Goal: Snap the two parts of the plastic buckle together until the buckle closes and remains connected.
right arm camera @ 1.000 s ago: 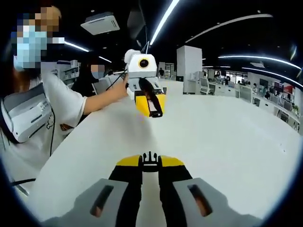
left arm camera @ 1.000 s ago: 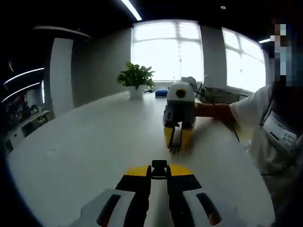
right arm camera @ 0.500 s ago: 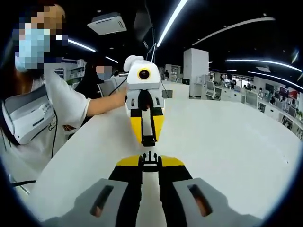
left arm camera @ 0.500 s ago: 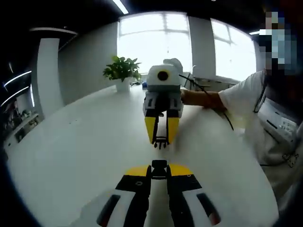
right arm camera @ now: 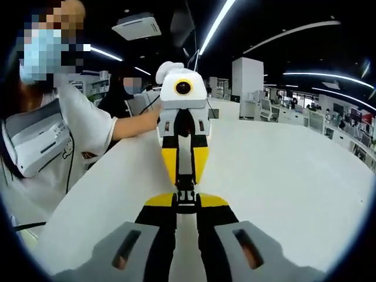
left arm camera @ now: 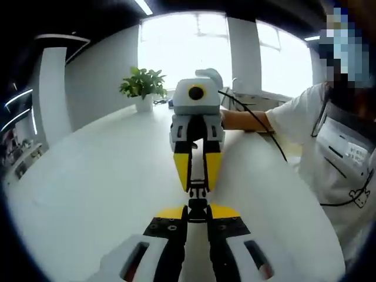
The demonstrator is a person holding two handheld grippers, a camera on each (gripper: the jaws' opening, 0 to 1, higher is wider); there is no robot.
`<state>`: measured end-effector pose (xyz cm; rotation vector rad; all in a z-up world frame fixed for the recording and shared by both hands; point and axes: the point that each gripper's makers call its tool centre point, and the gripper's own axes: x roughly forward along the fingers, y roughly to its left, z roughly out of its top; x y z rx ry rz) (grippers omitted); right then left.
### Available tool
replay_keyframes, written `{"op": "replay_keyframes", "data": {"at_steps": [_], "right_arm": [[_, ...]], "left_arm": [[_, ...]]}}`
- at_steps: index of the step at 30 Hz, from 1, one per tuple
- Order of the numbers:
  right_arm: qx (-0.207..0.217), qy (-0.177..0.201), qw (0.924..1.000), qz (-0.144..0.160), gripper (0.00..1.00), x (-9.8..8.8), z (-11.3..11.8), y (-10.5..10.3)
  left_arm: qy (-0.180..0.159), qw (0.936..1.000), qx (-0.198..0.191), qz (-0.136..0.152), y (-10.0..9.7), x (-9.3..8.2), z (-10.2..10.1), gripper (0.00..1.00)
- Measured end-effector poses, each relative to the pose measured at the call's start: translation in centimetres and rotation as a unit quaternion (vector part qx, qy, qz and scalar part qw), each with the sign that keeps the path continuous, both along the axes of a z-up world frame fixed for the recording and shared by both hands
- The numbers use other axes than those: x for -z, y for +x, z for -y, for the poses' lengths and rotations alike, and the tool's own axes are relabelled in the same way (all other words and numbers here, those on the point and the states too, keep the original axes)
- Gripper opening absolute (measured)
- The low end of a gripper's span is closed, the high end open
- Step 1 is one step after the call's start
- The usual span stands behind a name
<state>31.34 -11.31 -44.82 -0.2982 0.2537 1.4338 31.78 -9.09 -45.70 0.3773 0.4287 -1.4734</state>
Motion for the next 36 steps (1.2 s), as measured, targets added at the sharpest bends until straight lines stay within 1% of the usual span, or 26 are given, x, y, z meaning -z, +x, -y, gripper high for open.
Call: {"op": "replay_keyframes", "data": {"at_steps": [5,8,14,21,26,27,28,30,32,36], "right_arm": [[-0.003,-0.005,1.0000,0.002,0.12,0.2,-0.1,-0.2],[-0.005,-0.005,1.0000,0.001,0.12,0.4,-0.1,-0.3],[-0.011,-0.003,0.9999,0.004,0.12,0.4,-0.3,-0.6],[-0.002,-0.006,0.9999,0.013,0.12,0.6,-0.1,-0.3],[-0.002,0.003,0.9999,0.011,0.12,0.6,-0.6,-0.4],[-0.004,-0.014,0.9998,0.014,0.12,1.1,-0.6,-0.4],[-0.003,-0.024,0.9995,0.020,0.12,1.5,-0.5,-0.4],[-0.004,-0.030,0.9994,0.017,0.12,1.9,-0.6,-0.4],[-0.003,-0.033,0.9993,0.014,0.12,2.2,-0.4,-0.4],[0.003,-0.041,0.9990,0.018,0.12,2.5,-0.3,-0.2]], "left_arm": [[0.005,1.0000,0.004,0.001,-0.2,0.3,0.0,0.12],[-0.005,0.9999,0.007,-0.007,-0.3,0.2,0.1,0.12],[-0.009,0.9998,0.011,-0.013,-0.6,0.3,0.5,0.12],[-0.008,0.9999,0.002,-0.011,-0.4,0.4,0.6,0.11],[-0.023,0.9995,0.001,-0.023,-0.4,0.3,1.0,0.11],[-0.013,0.9997,0.002,-0.023,-0.5,0.7,1.0,0.11],[0.000,0.9999,0.002,-0.013,-0.4,1.1,1.0,0.11],[0.006,0.9999,0.005,-0.013,-0.6,1.6,1.1,0.11],[0.009,0.9998,0.005,-0.015,-0.7,1.9,1.1,0.11],[0.009,0.9998,0.001,-0.018,-0.5,2.1,1.1,0.11]]}}
